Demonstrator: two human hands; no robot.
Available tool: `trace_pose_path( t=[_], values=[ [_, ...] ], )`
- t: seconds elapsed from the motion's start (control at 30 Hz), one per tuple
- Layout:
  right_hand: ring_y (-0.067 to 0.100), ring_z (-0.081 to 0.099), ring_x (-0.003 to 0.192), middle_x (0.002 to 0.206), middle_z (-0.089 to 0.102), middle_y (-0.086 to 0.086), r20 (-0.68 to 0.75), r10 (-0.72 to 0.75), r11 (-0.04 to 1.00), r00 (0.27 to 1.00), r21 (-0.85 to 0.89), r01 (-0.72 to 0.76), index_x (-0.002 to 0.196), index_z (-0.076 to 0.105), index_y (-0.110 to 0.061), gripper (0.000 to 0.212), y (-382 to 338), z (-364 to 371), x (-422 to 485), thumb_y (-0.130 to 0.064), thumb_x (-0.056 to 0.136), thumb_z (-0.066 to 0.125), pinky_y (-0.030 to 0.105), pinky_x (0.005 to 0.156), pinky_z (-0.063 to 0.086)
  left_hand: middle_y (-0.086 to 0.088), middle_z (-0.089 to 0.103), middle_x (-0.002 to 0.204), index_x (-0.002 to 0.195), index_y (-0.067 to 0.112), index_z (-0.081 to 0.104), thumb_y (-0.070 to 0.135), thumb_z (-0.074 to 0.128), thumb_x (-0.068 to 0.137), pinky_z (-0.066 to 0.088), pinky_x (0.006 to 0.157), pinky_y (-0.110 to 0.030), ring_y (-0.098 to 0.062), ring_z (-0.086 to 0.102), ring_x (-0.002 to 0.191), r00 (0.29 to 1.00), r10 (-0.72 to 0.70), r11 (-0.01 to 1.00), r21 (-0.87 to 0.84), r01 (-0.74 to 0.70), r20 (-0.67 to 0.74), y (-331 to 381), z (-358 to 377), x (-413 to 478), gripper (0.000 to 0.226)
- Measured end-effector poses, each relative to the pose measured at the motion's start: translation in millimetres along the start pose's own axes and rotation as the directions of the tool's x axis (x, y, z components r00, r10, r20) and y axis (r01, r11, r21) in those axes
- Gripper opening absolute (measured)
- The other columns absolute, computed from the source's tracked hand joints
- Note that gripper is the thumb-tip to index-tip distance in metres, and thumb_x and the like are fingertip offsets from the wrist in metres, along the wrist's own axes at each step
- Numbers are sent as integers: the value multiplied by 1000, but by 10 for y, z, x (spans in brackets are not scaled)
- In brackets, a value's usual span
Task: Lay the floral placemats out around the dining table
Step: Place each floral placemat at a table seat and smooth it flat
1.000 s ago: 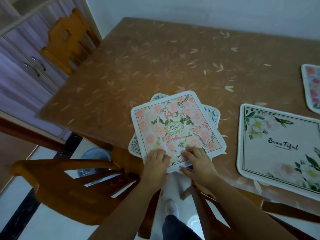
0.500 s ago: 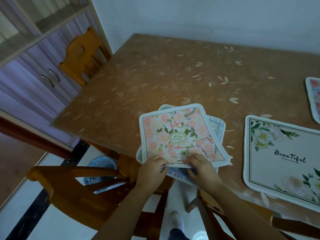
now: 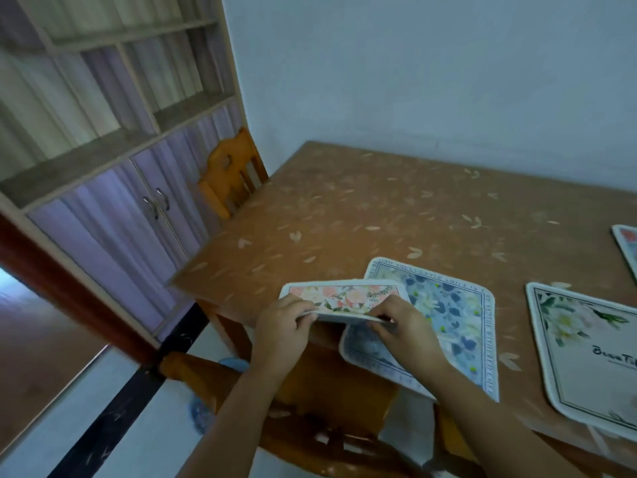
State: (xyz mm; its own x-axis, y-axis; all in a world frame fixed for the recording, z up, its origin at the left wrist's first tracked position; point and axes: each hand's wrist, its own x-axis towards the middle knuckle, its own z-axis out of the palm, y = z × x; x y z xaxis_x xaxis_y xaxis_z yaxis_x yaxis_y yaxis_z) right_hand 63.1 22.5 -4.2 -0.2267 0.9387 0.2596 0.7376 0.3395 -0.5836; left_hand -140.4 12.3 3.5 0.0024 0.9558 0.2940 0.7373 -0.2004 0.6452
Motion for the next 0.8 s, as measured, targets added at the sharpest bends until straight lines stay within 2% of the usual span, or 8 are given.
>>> trace_pose_path(
  t=[0.13,0.2,0.27,0.37,0.43,0.57,0.7,0.8],
  values=[
    [24,56,78,85,61,9,-80,-42,996,996,-77,36,77,61,-8,9,-740,202,186,-14,80,67,19,60,30,5,61,84,85,15,68,10,62,84,45,71,-28,-14,55,83,997,19,999,-48,-22,-71,-287,-740,-30,8],
    [25,56,74,79,59,8,-127,-51,994,991,-105,38,72,59,-9,13,-1135,330,254,-14,77,69,20,56,25,7,60,82,83,18,68,12,61,84,44,70,-28,-13,54,82,995,5,997,-71,-12,-97,-465,-1114,-77,9],
    [24,54,70,73,56,5,-158,-67,994,985,-99,52,67,56,-12,17,-1504,476,273,-13,74,71,22,55,26,9,59,79,80,19,69,11,63,83,40,67,-25,-13,54,80,991,1,997,-72,-10,-131,-653,-1460,-148,9],
    [11,43,61,65,39,-12,-178,-110,993,978,-69,99,61,47,-22,31,-1995,724,242,-10,70,74,18,53,24,8,61,76,76,18,70,8,67,78,38,67,-22,-13,56,77,985,3,998,-66,-15,-173,-925,-1918,-263,10],
    [8,40,60,63,34,-15,-168,-125,992,978,-49,118,62,52,-19,26,-2244,887,255,-9,69,75,18,55,26,8,63,76,75,18,70,7,70,76,40,68,-22,-13,57,77,983,-12,998,-66,0,-184,-1095,-2160,-327,10],
    [7,43,62,61,36,-20,-138,-167,986,976,-24,165,63,58,-17,21,-2625,1181,388,-7,69,75,16,55,27,11,62,74,75,20,72,6,70,75,36,68,-8,-10,58,76,980,-47,996,-81,32,-192,-1468,-2526,-440,14],
    [2,49,66,66,47,-23,-66,-209,976,976,48,212,70,68,-19,13,-2943,1448,680,-9,70,75,5,60,34,14,63,77,80,20,73,9,71,75,37,68,-15,-8,59,78,976,-46,998,-49,36,-213,-1815,-2878,-428,13],
    [1,54,69,71,56,-19,-15,-223,970,975,98,223,74,70,-22,12,-3144,1687,993,-12,71,76,5,64,40,9,67,79,82,21,73,11,73,74,36,70,-21,-5,53,76,966,1,994,105,28,-260,-2043,-3120,-322,14]
  ],
)
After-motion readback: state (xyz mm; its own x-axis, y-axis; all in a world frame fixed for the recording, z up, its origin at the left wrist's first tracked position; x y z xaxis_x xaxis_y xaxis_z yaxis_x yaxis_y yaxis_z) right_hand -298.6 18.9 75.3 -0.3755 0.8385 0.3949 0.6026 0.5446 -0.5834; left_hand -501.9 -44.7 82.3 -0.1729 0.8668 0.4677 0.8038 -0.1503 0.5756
